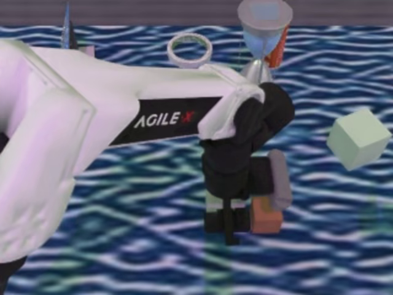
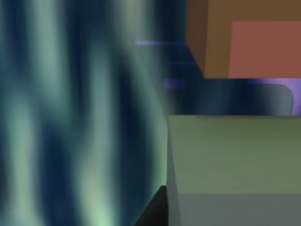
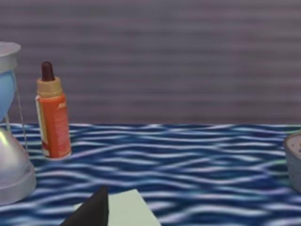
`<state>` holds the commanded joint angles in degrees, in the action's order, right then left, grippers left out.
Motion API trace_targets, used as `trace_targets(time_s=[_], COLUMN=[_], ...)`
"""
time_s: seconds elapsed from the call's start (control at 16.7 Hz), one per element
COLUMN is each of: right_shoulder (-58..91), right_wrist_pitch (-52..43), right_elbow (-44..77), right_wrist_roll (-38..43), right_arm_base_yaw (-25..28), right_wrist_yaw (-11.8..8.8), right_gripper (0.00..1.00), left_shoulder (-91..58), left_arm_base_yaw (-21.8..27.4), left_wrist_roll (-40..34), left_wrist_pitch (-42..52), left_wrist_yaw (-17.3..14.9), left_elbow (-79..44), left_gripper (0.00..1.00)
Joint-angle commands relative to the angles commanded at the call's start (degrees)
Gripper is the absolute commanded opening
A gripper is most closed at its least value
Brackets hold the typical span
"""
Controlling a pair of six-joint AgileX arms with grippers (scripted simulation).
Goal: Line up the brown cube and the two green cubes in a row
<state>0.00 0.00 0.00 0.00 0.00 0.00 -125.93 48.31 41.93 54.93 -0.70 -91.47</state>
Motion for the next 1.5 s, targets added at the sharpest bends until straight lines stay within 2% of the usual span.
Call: trace_targets(time_s=[0.48,1.08,1.5], right_shoulder=[0.0,0.0,0.0], right_wrist_pitch=[0.0,0.0,0.0], right_elbow=[0.0,0.0,0.0], right_wrist_roll=[0.0,0.0,0.0], right_arm_base_yaw=[0.0,0.0,0.0], right_wrist_yaw=[0.0,0.0,0.0], right_gripper=[1.0,1.0,1.0], left_shoulder=[0.0,0.09,3.29], left_arm_base_yaw=[0.0,-0.09,-1.17], left_wrist_roll=[0.0,0.01,-0.17], left_wrist_pitch=[0.0,0.2,11.84], left_wrist_yaw=[0.0,0.01,0.06], left_elbow=[0.0,-0.17,-8.38], left_gripper=[0.98,1.0,1.0])
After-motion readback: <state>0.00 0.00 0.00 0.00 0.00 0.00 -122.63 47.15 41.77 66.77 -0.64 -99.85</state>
